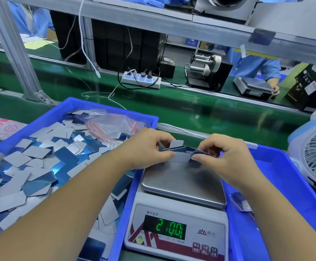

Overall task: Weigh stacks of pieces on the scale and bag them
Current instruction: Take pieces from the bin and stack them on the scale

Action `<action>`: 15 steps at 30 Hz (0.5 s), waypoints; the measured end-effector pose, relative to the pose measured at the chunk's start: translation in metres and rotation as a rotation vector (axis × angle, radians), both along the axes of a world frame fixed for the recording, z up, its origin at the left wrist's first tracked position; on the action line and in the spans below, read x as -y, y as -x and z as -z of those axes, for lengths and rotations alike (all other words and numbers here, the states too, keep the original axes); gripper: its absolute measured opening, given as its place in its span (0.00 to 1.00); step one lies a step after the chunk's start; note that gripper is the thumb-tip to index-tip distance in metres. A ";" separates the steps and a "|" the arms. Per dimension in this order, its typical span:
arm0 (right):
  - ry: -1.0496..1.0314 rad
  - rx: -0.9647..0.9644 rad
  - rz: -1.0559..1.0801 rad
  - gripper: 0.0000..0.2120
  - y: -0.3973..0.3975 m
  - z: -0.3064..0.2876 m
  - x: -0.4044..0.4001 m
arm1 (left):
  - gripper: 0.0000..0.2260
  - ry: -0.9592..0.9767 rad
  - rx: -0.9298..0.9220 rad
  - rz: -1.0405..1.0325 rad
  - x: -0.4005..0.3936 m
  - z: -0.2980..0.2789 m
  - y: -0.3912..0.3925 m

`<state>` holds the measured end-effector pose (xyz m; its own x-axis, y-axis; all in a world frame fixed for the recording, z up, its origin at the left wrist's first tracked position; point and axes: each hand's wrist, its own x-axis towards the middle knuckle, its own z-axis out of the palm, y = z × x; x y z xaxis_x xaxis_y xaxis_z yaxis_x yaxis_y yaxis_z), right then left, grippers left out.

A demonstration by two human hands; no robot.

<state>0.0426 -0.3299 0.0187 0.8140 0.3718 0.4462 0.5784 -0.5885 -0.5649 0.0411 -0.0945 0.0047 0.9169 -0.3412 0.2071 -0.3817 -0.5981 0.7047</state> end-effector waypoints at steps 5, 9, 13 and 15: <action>0.220 0.030 -0.043 0.12 0.006 0.006 -0.018 | 0.03 0.015 -0.035 0.020 0.000 0.001 -0.001; 0.321 0.118 0.085 0.20 0.001 0.006 -0.024 | 0.05 0.097 -0.149 0.068 -0.004 0.001 -0.004; 0.425 0.020 0.227 0.31 -0.003 0.008 -0.015 | 0.07 0.107 -0.172 0.063 -0.004 0.001 -0.004; 0.498 -0.043 0.260 0.33 -0.006 0.011 -0.012 | 0.06 0.084 -0.164 0.049 -0.003 0.001 -0.005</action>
<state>0.0485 -0.3184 0.0080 0.9206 0.3141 0.2320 0.3616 -0.9101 -0.2023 0.0458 -0.0913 0.0037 0.9233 -0.3744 0.0858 -0.2849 -0.5175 0.8068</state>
